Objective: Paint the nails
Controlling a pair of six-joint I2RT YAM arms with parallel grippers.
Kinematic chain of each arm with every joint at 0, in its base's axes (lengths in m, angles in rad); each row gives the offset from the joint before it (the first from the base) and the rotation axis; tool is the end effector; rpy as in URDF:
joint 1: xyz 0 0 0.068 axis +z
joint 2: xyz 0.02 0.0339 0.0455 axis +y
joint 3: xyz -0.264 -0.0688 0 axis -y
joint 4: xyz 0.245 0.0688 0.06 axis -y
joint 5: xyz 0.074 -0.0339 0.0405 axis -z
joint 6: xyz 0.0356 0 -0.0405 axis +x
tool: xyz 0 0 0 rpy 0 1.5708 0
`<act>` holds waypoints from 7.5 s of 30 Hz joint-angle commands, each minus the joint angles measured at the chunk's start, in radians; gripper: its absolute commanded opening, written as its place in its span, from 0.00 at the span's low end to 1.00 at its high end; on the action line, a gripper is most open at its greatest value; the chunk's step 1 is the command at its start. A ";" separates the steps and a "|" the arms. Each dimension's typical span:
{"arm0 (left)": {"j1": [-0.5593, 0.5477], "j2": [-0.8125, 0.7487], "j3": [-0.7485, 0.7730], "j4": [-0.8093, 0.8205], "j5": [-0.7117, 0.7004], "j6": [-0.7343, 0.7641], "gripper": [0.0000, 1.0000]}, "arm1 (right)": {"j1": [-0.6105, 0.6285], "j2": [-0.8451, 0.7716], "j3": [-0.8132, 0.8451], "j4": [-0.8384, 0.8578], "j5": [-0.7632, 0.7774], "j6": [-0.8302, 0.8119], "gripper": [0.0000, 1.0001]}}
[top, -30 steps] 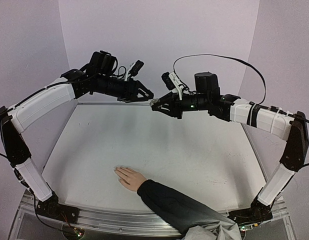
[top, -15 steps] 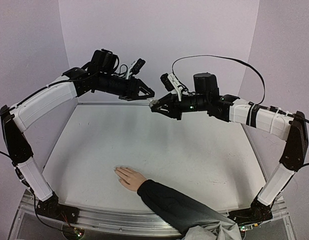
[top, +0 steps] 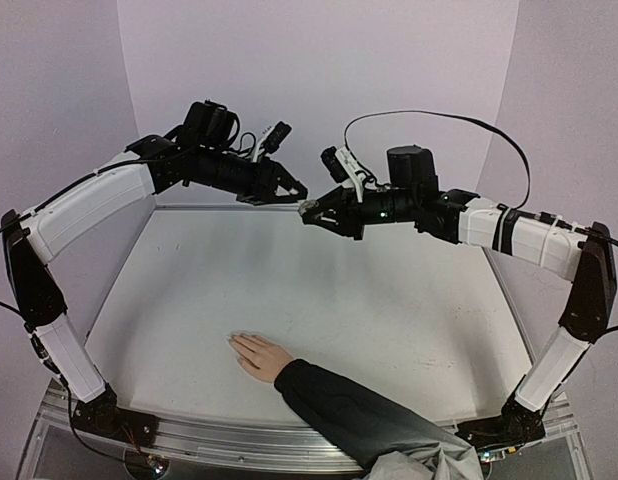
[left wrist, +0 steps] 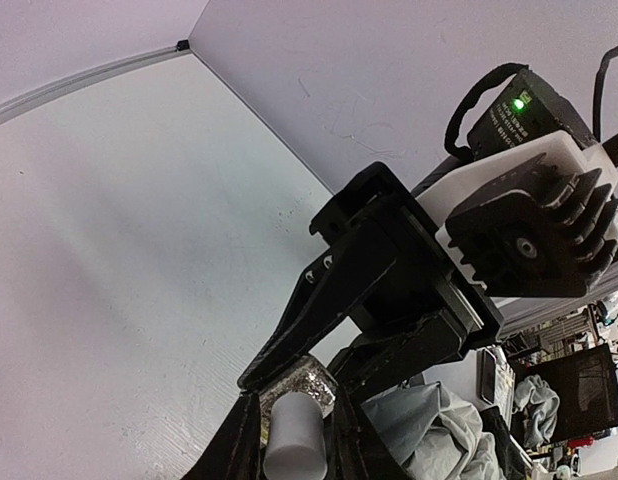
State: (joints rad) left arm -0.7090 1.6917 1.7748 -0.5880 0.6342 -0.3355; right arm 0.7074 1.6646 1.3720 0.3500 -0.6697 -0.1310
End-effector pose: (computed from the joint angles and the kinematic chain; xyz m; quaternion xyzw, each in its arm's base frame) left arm 0.2754 -0.2640 0.4060 0.3076 0.7747 -0.4736 0.2844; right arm 0.2884 0.2757 0.3690 -0.4822 0.4950 0.4115 0.5943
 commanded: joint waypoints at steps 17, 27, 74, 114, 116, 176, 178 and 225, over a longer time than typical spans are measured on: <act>-0.005 -0.037 0.058 -0.001 -0.041 0.035 0.03 | 0.005 -0.005 0.023 0.029 -0.047 -0.038 0.00; -0.004 -0.059 0.047 -0.001 -0.075 0.037 0.00 | 0.005 -0.002 0.020 0.029 -0.047 -0.041 0.00; 0.009 -0.119 0.022 -0.018 -0.099 0.078 0.00 | 0.007 0.005 0.034 0.031 -0.027 -0.041 0.00; 0.094 -0.537 -0.957 0.100 -0.148 -0.113 0.00 | 0.009 -0.506 -0.364 0.201 0.455 -0.058 0.00; 0.094 -0.548 -0.996 0.130 -0.152 -0.130 0.00 | 0.009 -0.521 -0.368 0.192 0.469 -0.058 0.00; -0.060 -0.405 -1.192 0.375 -0.358 -0.274 0.00 | 0.009 -0.518 -0.395 0.163 0.531 -0.096 0.00; -0.061 -0.396 -1.188 0.376 -0.351 -0.272 0.00 | 0.009 -0.516 -0.395 0.164 0.530 -0.096 0.00; -0.070 -0.374 -1.205 0.421 -0.351 -0.296 0.00 | 0.009 -0.493 -0.395 0.163 0.518 -0.090 0.00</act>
State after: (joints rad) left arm -0.7742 1.3159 0.5659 -0.2070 0.2863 -0.6132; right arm 0.7105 1.1759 0.9726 0.4469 -0.1455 -0.2169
